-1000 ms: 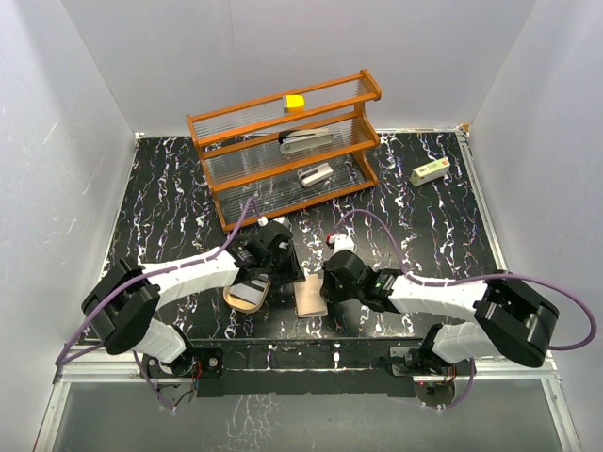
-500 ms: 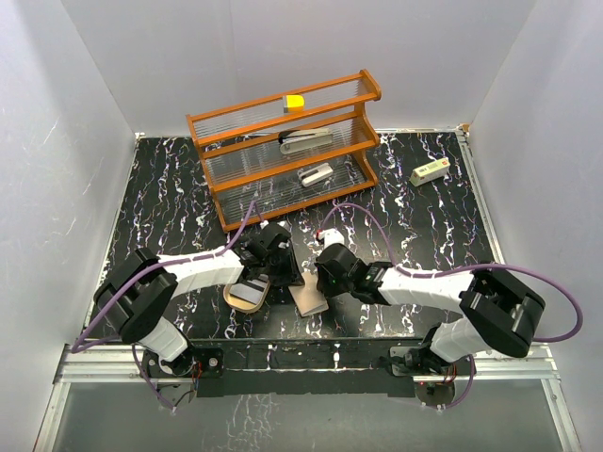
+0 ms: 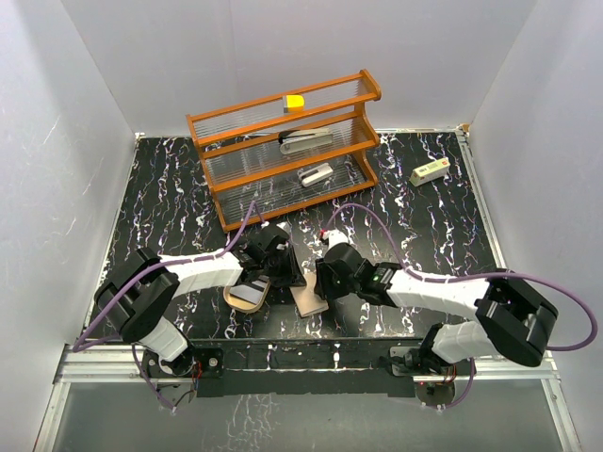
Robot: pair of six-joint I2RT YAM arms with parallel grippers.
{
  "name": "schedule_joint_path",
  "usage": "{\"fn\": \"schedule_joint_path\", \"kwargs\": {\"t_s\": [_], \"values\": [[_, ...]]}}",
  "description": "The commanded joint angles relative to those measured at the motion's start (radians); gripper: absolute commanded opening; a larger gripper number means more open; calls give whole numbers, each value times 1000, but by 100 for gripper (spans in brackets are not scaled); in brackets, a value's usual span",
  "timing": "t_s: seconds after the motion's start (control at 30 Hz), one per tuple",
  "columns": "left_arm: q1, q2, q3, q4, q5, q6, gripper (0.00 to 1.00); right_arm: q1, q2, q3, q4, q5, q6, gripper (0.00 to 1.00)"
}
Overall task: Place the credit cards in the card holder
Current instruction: Close the card holder at the center of the board.
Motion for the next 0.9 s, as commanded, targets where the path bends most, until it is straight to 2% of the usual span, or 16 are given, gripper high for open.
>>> {"fn": "schedule_joint_path", "kwargs": {"t_s": [0.0, 0.27, 0.47, 0.73, 0.87], "values": [[-2, 36, -33, -36, 6, 14, 10, -2, -53, -24, 48, -27, 39, 29], [-2, 52, -33, -47, 0, 12, 10, -5, -57, -72, 145, -77, 76, 28], [-3, 48, -71, 55, 61, -27, 10, -10, -44, -42, 153, -104, 54, 25], [-3, 59, -68, 35, 55, -18, 10, -46, -170, -30, 86, -84, 12, 42], [-3, 58, -76, 51, 62, -22, 10, -73, -175, -34, 83, -83, 1, 49]]}}
